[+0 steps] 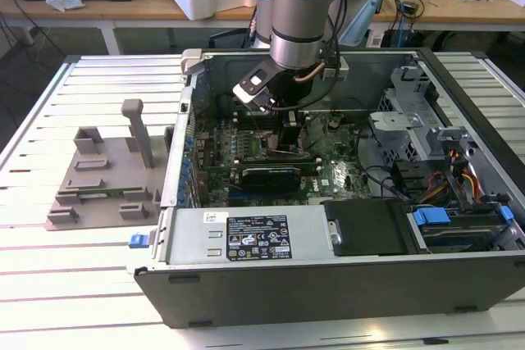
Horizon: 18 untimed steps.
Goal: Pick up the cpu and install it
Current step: 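Place the cpu into insertion slot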
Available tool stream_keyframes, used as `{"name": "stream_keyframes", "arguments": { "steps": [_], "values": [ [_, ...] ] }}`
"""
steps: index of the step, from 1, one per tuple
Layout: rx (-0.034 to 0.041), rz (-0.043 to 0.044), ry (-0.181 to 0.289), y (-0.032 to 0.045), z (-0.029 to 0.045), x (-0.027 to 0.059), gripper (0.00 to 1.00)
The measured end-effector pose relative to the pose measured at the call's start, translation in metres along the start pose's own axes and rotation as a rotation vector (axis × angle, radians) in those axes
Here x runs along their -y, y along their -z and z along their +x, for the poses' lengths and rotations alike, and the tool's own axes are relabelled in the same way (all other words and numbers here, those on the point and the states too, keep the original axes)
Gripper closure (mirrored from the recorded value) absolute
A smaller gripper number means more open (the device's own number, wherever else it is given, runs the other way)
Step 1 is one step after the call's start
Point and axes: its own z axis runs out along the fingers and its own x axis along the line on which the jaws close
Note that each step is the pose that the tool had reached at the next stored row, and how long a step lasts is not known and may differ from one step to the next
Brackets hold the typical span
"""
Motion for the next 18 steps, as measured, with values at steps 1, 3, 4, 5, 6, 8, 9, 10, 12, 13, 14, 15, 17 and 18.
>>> {"name": "stream_keyframes", "arguments": {
  "steps": [1, 3, 4, 5, 6, 8, 9, 10, 12, 13, 14, 15, 17, 18],
  "values": [
    [-0.0002, 0.0000, 0.000, 0.0000, 0.0000, 0.0000, 0.42],
    [-0.0015, 0.0002, 0.000, -0.0009, 0.0002, 0.0000, 0.42],
    [-0.0031, 0.0005, 0.000, -0.0014, 0.0002, -0.0002, 0.42],
    [-0.0055, 0.0011, 0.000, -0.0027, 0.0003, -0.0004, 0.42],
    [-0.0058, 0.0015, 0.000, -0.0035, 0.0003, -0.0005, 0.42],
    [-0.0056, 0.0018, 0.000, -0.0040, 0.0002, -0.0005, 0.42],
    [-0.0058, 0.0017, 0.000, -0.0041, 0.0003, -0.0005, 0.42],
    [-0.0055, 0.0020, 0.000, -0.0040, 0.0002, -0.0005, 0.42],
    [-0.0058, 0.0018, 0.000, -0.0042, 0.0002, -0.0005, 0.46],
    [-0.0058, 0.0018, 0.000, -0.0042, 0.0002, -0.0005, 0.46],
    [-0.0055, 0.0018, 0.000, -0.0042, 0.0003, -0.0005, 0.46],
    [-0.0050, 0.0016, 0.000, -0.0038, 0.0003, -0.0006, 0.46],
    [0.0012, 0.0019, 0.000, -0.0006, 0.0005, -0.0004, 0.46],
    [0.0031, 0.0020, 0.000, -0.0004, 0.0005, -0.0004, 0.46]
  ]
}}
